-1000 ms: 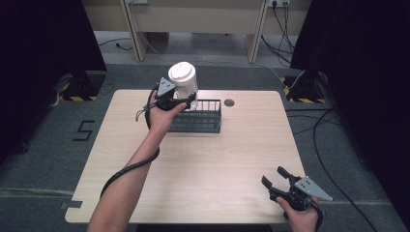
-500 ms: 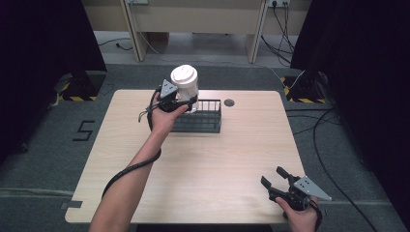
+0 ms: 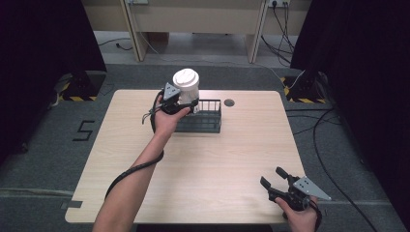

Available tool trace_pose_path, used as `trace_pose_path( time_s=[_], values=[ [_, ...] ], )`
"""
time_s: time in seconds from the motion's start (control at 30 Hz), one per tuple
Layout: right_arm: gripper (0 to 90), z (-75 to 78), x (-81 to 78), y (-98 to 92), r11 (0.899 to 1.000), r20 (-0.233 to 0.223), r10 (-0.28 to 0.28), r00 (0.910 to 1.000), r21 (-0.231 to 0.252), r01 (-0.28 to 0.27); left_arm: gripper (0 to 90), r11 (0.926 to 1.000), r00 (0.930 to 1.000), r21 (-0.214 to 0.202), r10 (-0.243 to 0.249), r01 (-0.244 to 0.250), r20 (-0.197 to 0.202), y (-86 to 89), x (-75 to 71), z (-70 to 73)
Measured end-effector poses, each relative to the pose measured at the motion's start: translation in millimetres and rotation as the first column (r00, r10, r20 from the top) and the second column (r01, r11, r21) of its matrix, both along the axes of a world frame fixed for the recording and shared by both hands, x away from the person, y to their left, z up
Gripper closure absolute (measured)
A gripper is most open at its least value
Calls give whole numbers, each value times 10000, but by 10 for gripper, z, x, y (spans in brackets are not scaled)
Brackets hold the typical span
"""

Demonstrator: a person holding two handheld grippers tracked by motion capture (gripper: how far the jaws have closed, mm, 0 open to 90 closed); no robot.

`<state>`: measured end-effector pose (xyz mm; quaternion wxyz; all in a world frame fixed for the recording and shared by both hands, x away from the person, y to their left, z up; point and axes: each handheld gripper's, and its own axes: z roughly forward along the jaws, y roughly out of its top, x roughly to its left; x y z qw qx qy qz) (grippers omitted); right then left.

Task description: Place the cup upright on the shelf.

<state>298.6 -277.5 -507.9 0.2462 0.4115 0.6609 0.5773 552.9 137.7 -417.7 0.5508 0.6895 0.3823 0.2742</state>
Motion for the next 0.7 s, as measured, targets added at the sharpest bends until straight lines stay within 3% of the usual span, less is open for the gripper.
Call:
trace_pose_path(
  time_s=[0.7],
  values=[
    [225, -4, 1, 8, 10000, -49, 62, 10000, -32, -62, 175, 9995, 9991, 303, 145, -133, -397, -62, 35, -135]
  ],
)
